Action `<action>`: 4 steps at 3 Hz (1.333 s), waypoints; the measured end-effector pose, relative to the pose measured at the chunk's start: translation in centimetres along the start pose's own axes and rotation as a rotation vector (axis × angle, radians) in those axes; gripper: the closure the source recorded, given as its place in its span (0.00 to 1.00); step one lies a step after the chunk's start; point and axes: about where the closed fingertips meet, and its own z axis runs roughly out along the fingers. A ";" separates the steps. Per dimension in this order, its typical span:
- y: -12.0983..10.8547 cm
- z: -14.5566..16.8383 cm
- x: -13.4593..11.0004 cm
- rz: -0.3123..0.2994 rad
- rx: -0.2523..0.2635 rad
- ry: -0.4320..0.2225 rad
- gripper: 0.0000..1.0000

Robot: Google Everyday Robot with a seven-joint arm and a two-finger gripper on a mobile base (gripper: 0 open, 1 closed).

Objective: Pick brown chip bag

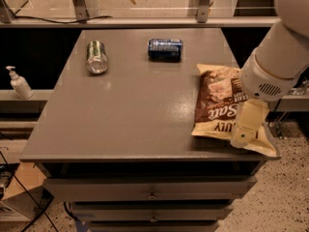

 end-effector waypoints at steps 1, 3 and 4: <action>0.3 3.0 0.5 0.045 -0.037 0.014 0.00; 0.4 3.9 0.7 0.062 -0.041 0.010 0.40; 0.0 2.0 -0.3 0.035 -0.013 -0.016 0.63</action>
Offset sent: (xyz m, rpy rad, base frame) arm 0.0009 -0.0047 -0.0585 0.0285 0.0789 -0.0849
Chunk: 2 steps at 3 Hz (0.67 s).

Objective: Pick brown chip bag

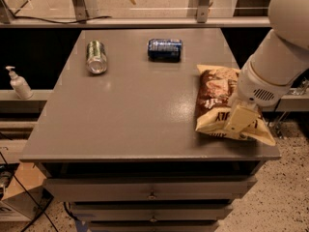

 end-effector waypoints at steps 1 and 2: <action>-0.3 -2.1 -1.6 -0.043 0.017 -0.041 0.87; -0.4 -2.9 -3.1 -0.069 0.011 -0.075 1.00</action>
Offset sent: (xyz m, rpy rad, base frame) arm 0.0132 0.0375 0.0487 0.0917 -0.0556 0.1089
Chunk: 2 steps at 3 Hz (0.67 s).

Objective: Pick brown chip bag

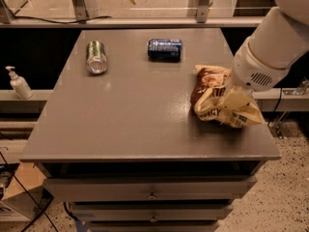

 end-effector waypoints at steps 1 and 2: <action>-0.8 -2.2 -1.7 -0.037 0.029 -0.043 1.00; -3.0 -6.6 -3.5 -0.096 0.114 -0.074 1.00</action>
Offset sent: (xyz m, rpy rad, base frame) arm 0.0485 0.0126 0.1631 0.0238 -0.3162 0.1191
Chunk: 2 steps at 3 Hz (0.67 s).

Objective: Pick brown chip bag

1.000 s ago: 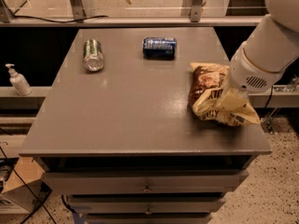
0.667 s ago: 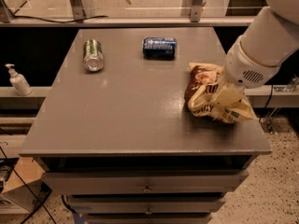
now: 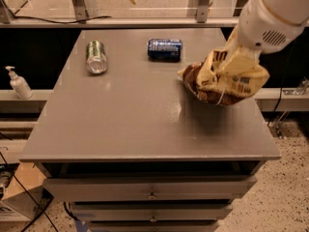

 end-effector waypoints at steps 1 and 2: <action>-3.3 -5.8 -2.6 -0.076 0.133 -0.037 1.00; -5.7 -10.7 -4.4 -0.124 0.258 -0.066 1.00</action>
Offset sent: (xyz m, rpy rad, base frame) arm 0.0323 -0.0001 0.2002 -0.0200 -0.4564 0.0646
